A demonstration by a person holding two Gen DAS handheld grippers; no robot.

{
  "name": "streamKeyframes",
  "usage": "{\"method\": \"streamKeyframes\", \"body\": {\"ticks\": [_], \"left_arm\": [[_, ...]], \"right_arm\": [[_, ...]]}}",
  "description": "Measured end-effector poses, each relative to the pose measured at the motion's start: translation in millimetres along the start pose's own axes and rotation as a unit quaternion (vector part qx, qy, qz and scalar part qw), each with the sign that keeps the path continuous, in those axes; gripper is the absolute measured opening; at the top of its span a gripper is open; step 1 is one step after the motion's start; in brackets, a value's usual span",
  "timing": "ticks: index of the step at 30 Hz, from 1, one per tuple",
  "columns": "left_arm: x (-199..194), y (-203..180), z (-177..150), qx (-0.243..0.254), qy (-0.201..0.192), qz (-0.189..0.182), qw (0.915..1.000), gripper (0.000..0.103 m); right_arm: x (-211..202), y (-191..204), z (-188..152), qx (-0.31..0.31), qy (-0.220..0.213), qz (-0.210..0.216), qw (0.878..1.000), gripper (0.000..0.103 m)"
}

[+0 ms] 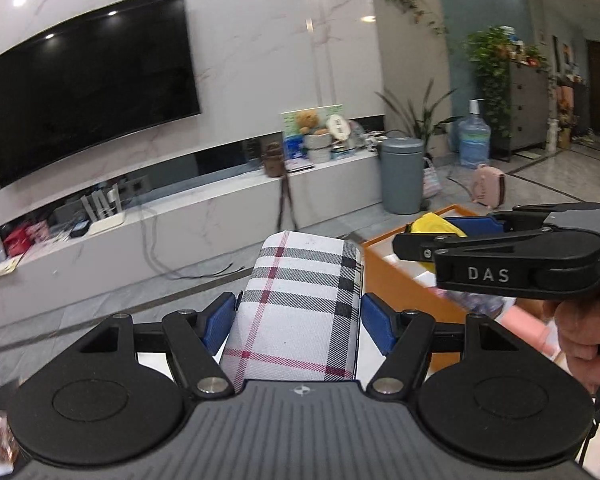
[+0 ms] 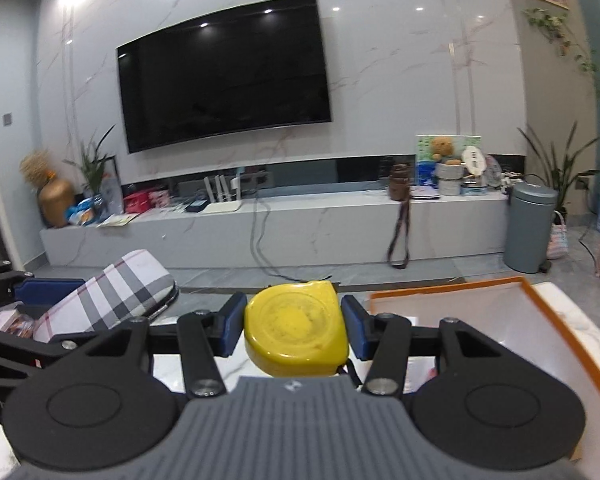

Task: Organize rigid objects
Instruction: 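Lift and carry the plaid case and tape measure over the orange box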

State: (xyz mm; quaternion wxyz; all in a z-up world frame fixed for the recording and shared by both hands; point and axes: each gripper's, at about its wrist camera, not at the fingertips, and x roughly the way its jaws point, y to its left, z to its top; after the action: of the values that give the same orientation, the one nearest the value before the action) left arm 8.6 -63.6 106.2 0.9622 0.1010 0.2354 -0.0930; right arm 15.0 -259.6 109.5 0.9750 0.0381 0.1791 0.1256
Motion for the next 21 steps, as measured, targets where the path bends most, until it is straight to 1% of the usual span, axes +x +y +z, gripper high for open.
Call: {"method": "streamKeyframes", "body": {"ticks": [9,12,14,17,21], "left_arm": [[42,-61,30,0.048,0.006,-0.054,0.9974,0.079],[58,-82,36,0.076,0.008,-0.068,0.9948,0.079],[68,-94,39,0.087,0.011,-0.076,0.9933,0.079],[86,-112,43,0.097,0.023,-0.092,0.9908,0.079],[101,-135,42,0.125,0.032,-0.105,0.9861,0.079]], "right_arm": [[-11,-56,12,0.034,0.003,-0.037,0.999,0.053],[-12,-77,17,0.046,0.007,-0.066,0.997,0.053],[-12,-94,19,0.053,0.021,-0.082,0.995,0.053],[-9,-118,19,0.052,0.047,-0.094,0.993,0.053],[-5,-146,10,0.048,0.081,-0.115,0.989,0.053]]}}
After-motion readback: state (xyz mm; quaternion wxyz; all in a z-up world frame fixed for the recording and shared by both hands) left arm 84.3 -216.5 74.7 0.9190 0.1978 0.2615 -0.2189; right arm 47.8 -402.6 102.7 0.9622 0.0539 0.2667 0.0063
